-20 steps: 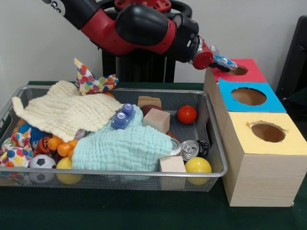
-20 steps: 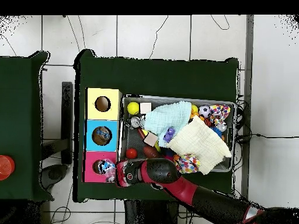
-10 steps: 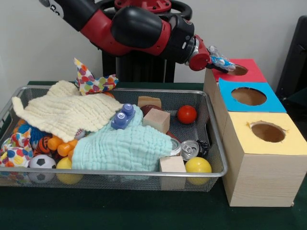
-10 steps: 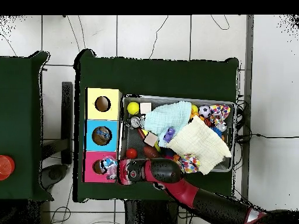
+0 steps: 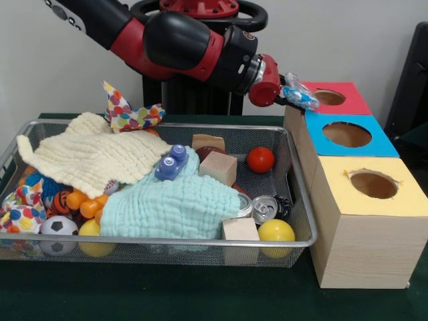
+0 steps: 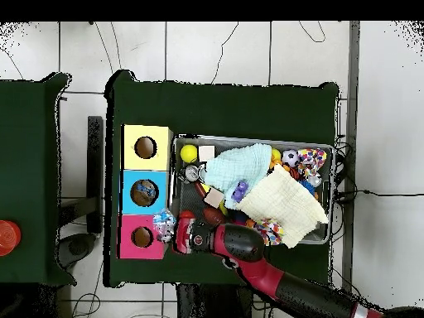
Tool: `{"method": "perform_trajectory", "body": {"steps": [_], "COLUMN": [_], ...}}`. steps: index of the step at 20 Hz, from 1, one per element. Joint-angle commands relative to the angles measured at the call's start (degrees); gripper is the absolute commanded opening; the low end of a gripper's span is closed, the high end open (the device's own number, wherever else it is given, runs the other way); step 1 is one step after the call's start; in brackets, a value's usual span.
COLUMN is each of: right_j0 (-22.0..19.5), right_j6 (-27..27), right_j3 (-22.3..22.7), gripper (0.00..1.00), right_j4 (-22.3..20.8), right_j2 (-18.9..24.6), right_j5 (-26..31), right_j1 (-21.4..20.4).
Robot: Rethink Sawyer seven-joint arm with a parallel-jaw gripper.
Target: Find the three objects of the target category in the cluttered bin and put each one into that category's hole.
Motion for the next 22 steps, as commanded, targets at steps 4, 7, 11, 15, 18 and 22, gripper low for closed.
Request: {"method": "perform_trajectory", "body": {"steps": [4, 7, 11, 15, 18, 22], "right_j0": [1.05, 2.43, 4.73, 5.31, 4.83, 4.88], "right_j6": [13.92, 14.05, 14.19, 14.59, 13.33, 14.37], "right_j3": [-9.09, -9.92, -11.28, -11.7, -11.91, -10.91], "gripper": [1.0, 1.0, 1.0, 1.0, 1.0, 1.0], "right_j4": [6.72, 6.87, 7.85, 8.54, 8.97, 10.56], "right_j2": [3.06, 2.93, 1.8, 2.08, 1.98, 2.35], "right_j5": [-14.1, -14.91, -13.79, -15.23, -13.2, -11.6], "right_j1": [2.04, 2.65, 1.18, 1.44, 1.29, -0.57]}}
